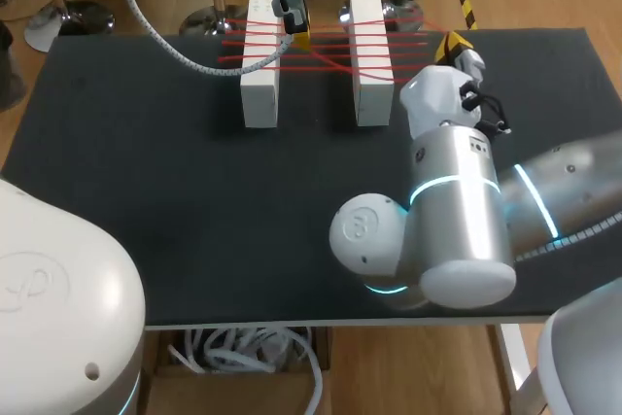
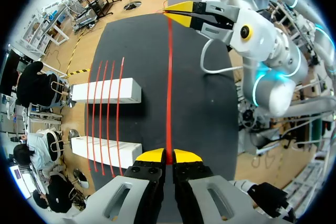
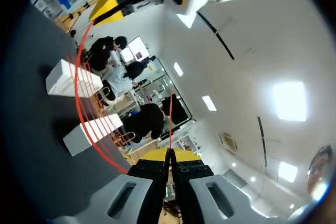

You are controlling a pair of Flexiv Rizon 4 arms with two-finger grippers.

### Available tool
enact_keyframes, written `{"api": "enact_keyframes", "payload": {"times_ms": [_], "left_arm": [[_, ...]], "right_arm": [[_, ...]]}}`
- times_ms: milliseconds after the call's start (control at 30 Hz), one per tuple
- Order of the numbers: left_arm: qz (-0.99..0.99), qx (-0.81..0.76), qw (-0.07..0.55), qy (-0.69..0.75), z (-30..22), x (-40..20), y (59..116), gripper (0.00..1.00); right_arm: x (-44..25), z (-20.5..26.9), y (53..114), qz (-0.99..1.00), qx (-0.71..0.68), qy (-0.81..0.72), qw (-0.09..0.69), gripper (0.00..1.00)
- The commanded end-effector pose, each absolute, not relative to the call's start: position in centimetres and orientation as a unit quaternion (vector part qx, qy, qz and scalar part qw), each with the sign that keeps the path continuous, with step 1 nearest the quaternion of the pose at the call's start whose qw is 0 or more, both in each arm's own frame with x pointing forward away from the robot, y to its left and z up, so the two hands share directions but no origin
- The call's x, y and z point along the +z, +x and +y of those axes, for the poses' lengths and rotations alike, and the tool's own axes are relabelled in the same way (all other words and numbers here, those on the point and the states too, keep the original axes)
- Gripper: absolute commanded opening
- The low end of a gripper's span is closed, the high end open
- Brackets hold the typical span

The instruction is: Grab the tape and strap the tape.

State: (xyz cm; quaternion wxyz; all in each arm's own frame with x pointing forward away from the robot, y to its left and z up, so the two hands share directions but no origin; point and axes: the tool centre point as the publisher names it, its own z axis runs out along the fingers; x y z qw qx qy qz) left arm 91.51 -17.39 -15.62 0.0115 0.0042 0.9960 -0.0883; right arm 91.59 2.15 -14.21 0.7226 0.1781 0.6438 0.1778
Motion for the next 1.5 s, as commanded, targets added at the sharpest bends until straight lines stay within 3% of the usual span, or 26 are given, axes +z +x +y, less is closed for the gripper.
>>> {"api": "enact_keyframes", "payload": {"times_ms": [33, 567, 1500], "left_arm": [[0.996, -0.087, 0.011, 0.004, -17.4, -15.6, 91.5, 0.0], [0.996, -0.087, 0.011, 0.004, -17.4, -15.6, 91.5, 0.0], [0.996, -0.087, 0.011, 0.004, -17.4, -15.6, 91.5, 0.0]], "right_arm": [[-13.3, 3.2, 90.1, 0.652, 0.15, 0.142, 0.73, 0.0], [-13.9, 6.9, 87.7, 0.649, 0.062, 0.031, 0.758, 0.0], [-13.0, 11.7, 89.4, 0.656, -0.01, 0.039, 0.754, 0.0]]}}
